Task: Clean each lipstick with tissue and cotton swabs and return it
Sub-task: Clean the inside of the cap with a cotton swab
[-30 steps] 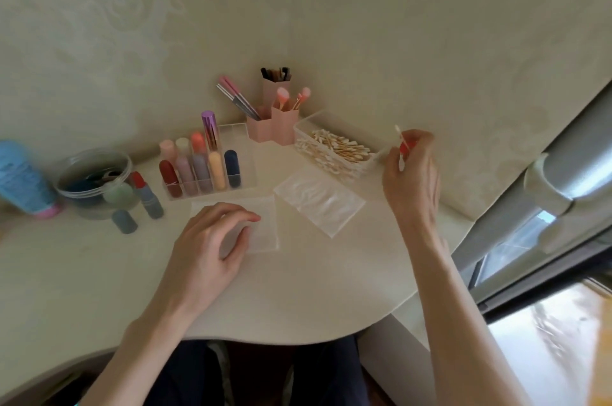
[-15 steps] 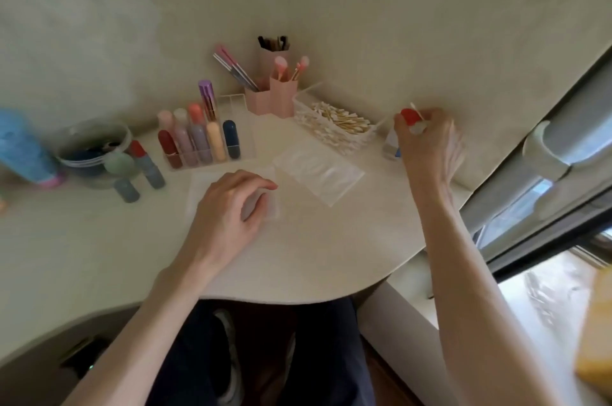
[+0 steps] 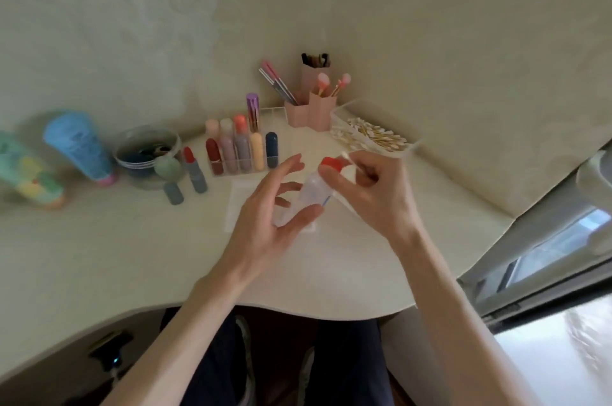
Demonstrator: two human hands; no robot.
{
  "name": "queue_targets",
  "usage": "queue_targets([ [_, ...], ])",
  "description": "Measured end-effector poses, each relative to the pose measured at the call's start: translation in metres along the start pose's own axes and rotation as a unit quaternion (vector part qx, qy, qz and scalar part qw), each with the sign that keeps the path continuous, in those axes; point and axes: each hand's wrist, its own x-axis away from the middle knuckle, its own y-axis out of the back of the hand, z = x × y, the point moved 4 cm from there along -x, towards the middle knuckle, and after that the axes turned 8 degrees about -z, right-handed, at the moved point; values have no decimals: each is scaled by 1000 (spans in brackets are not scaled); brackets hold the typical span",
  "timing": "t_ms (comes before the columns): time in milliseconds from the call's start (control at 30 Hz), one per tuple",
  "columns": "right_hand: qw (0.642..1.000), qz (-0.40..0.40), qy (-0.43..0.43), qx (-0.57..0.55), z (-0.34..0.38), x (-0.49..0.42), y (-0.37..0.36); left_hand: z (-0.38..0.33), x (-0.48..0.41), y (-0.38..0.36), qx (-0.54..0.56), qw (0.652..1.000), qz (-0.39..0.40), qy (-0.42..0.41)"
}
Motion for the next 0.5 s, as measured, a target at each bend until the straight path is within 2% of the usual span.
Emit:
queue_targets([
  [67,998,30,-9,-49,7,11,-23,0,2,12,8,999,-39,17],
  [167,997,39,-14,-61,11,20,-47,6,10,35,10,995,-76,61],
  [300,998,59,7,-28,19,22,-61,15,20,56,-8,995,-85,54],
  [500,987,143,72,-14,36,25,-91,35,29,82,52,992,-71,90],
])
